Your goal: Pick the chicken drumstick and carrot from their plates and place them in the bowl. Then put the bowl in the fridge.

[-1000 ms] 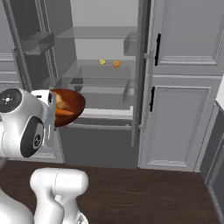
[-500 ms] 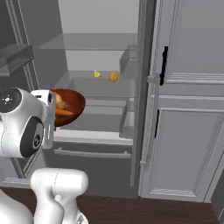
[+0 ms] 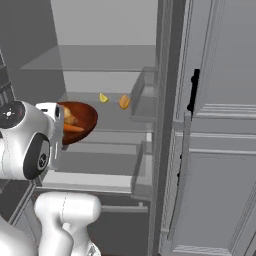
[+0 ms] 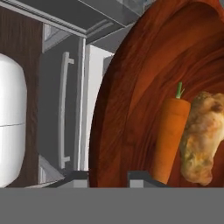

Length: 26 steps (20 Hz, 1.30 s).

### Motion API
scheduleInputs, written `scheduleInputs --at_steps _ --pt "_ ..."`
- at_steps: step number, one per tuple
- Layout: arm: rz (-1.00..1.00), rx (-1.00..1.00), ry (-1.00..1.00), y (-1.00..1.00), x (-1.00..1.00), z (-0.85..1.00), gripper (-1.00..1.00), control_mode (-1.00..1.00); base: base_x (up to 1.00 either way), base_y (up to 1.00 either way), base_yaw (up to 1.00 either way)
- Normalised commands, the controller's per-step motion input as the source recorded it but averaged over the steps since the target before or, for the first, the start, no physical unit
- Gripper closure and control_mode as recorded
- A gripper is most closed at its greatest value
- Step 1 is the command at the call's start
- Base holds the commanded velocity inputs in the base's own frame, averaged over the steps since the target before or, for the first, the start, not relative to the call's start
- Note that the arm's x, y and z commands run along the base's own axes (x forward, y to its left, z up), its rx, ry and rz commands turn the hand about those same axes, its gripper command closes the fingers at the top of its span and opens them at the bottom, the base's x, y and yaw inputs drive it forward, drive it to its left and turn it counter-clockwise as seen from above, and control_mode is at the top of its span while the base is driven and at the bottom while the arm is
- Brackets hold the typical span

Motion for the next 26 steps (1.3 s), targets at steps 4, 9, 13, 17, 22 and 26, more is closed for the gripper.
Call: scheduleInputs --at_steps 4,9,13,17,22,26 --pt "0.0 0.0 0.0 0.0 0.0 0.0 1.0 1.0 0.64 0.07 -0.02" --pt "0.0 0.0 0.0 0.0 0.0 0.0 1.0 1.0 0.43 0.01 0.0" --pt "0.0 0.0 0.0 0.0 0.0 0.0 1.0 1.0 0.46 0.0 0.0" --pt "0.0 0.0 0.0 0.0 0.0 0.0 1.0 1.0 0.58 0.09 0.0" --pt "0.0 0.0 0.0 0.0 0.0 0.0 1.0 1.0 0.53 0.06 0.0" --pt "0.0 0.0 0.0 0.0 0.0 0.0 1.0 1.0 0.47 0.04 0.0"
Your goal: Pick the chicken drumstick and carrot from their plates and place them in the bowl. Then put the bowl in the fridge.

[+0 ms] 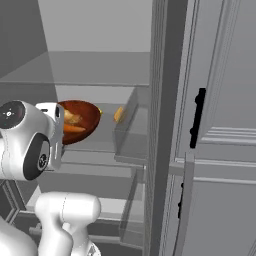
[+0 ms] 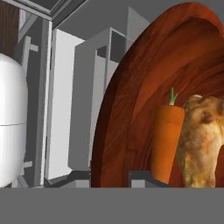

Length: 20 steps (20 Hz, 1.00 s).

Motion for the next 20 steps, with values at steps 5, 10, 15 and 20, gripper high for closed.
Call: scheduleInputs --at_steps 5,10,15,20 --pt "0.0 0.0 0.0 0.0 0.0 0.0 1.0 1.0 0.32 0.0 0.0" --pt "0.0 0.0 0.0 0.0 0.05 -0.03 1.0 -1.0 0.11 0.01 0.0" --pt "0.0 0.0 0.0 0.1 0.2 -0.15 1.0 -1.0 0.0 0.0 0.0" --pt "0.05 0.0 0.01 0.43 0.42 -0.45 1.0 -1.0 0.0 0.0 0.0"
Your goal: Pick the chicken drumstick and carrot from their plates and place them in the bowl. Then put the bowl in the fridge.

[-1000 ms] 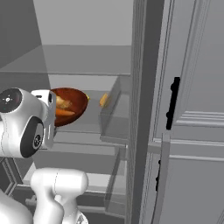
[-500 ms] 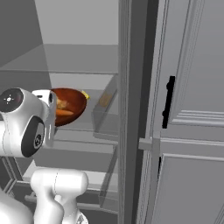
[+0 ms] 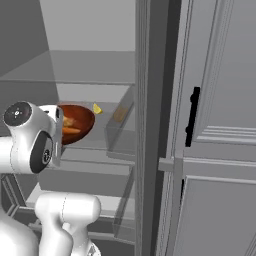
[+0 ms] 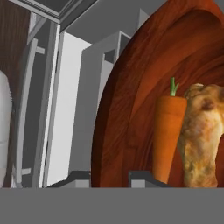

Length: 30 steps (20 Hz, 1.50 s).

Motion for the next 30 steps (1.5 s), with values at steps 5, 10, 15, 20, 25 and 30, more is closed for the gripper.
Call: scheduleInputs --at_steps 5,10,15,20,25,30 --pt "0.1 0.0 0.0 0.27 0.59 -0.4 1.0 -1.0 0.0 0.0 0.0" --pt "0.11 0.0 0.0 0.13 0.9 -0.48 1.0 -1.0 0.0 0.0 0.0" --pt "0.12 0.0 0.0 0.07 0.9 -0.57 1.0 -1.0 0.0 0.0 0.0" --pt "0.07 -0.01 0.0 0.14 0.6 -0.54 1.0 -1.0 0.0 0.0 0.0" --pt "0.02 0.0 0.0 0.11 0.45 -0.31 1.0 -1.0 0.0 0.0 0.0" --pt "0.0 0.0 0.0 0.0 0.39 -0.15 1.0 -1.0 0.0 0.0 0.0"
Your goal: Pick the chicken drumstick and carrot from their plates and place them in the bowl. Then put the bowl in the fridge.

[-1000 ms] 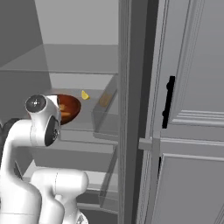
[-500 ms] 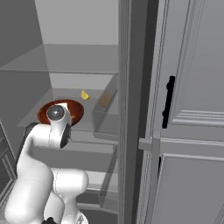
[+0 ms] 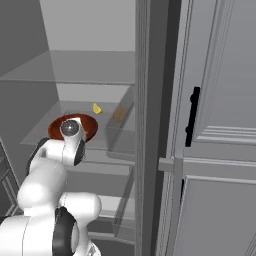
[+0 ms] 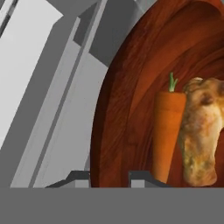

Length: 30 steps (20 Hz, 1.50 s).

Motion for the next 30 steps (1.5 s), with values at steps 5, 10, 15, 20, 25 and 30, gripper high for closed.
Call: scheduleInputs --at_steps 5,10,15,20,25,30 --pt "0.0 0.0 0.03 0.0 0.44 -0.27 1.0 -1.0 0.0 0.0 0.0" --pt "0.0 0.0 0.02 0.0 0.44 -0.28 1.0 -1.0 0.0 0.0 0.0" --pt "0.0 0.0 0.0 0.0 0.16 -0.02 1.0 -1.0 0.0 0.0 0.0" --pt "0.0 0.0 0.0 0.0 0.02 0.0 -1.0 -1.0 0.0 0.0 0.0" --pt "0.0 -0.09 0.0 0.0 0.0 0.31 -1.0 -1.0 0.0 0.0 0.0" --pt "-0.01 -0.16 -0.01 0.0 -0.09 0.5 -1.0 -1.0 0.0 0.0 0.0"
